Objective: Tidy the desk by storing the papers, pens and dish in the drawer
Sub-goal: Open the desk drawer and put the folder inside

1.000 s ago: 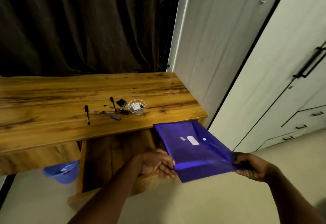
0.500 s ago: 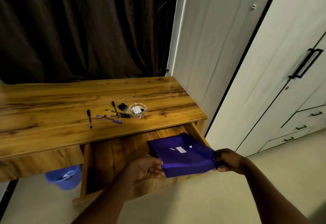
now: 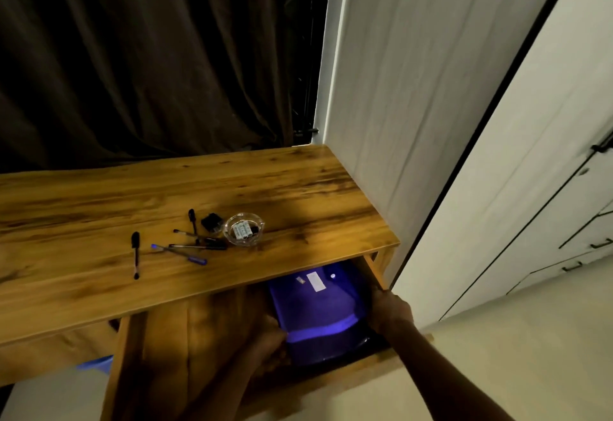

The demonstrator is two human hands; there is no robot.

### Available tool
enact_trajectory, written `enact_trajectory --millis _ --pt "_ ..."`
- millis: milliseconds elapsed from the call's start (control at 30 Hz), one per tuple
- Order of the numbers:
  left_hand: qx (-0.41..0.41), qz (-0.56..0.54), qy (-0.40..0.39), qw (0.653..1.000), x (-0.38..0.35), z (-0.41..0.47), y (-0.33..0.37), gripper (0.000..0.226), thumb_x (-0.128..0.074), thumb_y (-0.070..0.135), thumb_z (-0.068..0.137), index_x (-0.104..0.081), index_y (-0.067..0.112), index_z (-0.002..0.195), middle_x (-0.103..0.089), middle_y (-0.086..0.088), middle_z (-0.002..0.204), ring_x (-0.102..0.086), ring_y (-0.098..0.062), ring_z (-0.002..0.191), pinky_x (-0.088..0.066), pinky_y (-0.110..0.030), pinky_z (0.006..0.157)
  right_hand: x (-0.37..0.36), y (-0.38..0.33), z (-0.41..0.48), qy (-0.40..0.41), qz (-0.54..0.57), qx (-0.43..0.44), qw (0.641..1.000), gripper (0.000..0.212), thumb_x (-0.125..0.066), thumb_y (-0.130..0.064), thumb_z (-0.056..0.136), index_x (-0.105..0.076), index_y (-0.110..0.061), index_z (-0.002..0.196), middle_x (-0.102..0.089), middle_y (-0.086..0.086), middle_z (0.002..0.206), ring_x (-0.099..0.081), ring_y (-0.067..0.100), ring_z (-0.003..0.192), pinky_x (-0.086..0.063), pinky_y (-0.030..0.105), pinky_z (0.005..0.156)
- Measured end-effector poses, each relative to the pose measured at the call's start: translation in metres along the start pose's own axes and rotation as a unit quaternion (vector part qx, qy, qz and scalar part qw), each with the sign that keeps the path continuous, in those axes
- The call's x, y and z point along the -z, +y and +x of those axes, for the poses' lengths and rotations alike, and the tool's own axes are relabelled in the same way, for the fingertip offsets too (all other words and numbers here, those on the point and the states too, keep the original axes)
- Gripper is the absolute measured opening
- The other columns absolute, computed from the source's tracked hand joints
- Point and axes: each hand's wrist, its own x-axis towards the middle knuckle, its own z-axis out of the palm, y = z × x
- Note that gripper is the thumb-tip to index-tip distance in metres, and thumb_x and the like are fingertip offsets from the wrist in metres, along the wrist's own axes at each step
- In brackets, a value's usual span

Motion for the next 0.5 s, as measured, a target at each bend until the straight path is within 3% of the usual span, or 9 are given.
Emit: enact_trajectory --millis 100,133,200,367,500 --pt "-0.007 0.101 0.003 0.995 -0.010 0.021 -0.007 0.013 -0.066 0.009 0.086 -0.057 0.015 0.079 -0.062 -0.003 0.079 -0.062 -0.020 0.080 -0.049 -0.025 0.064 -0.014 -0.001 0.013 -0.028 -0.090 0.016 0.995 0.033 -0.047 -0.027 0.098 -0.047 -0.020 0.131 -0.058 0.005 0.129 -0.060 0.023 0.116 -0.048 0.035 0.097" --pt "-0.006 0.136 0.001 0.991 -0.013 0.027 -0.011 0.007 -0.068 0.016 0.086 -0.061 0.014 0.088 -0.065 -0.004 0.090 -0.062 -0.020 0.088 -0.049 -0.023 0.069 -0.018 -0.002 0.017 -0.030 -0.121 0.025 0.992 0.031 -0.049 -0.026 0.098 -0.048 -0.019 0.128 -0.058 0.006 0.129 -0.060 0.023 0.116 -0.047 0.034 0.097" --pt "-0.002 0.180 0.000 0.984 -0.018 0.038 -0.017 0.029 -0.070 0.026 0.084 -0.064 0.015 0.109 -0.067 -0.005 0.110 -0.064 -0.020 0.101 -0.052 -0.027 0.083 -0.027 -0.002 0.022 -0.034 -0.175 0.045 0.983 0.029 -0.049 -0.023 0.098 -0.048 -0.016 0.127 -0.057 0.008 0.129 -0.059 0.023 0.115 -0.047 0.034 0.096" --pt "-0.010 0.288 0.055 0.956 -0.028 0.037 -0.017 0.040 -0.056 0.034 0.093 -0.054 0.020 0.131 -0.057 -0.005 0.134 -0.054 -0.022 0.123 -0.044 -0.029 0.100 -0.044 0.004 0.035 -0.048 -0.166 0.082 0.982 0.029 -0.045 -0.018 0.100 -0.048 -0.013 0.128 -0.055 0.010 0.132 -0.059 0.024 0.117 -0.047 0.034 0.098" --pt "-0.058 0.364 0.096 0.924 -0.037 0.030 -0.024 0.035 -0.050 0.027 0.096 -0.056 0.014 0.127 -0.057 -0.009 0.132 -0.056 -0.025 0.121 -0.044 -0.031 0.098 -0.056 0.012 0.040 -0.069 -0.161 0.109 0.978 0.030 -0.038 -0.016 0.102 -0.047 -0.012 0.130 -0.052 0.012 0.135 -0.056 0.026 0.120 -0.046 0.036 0.098"
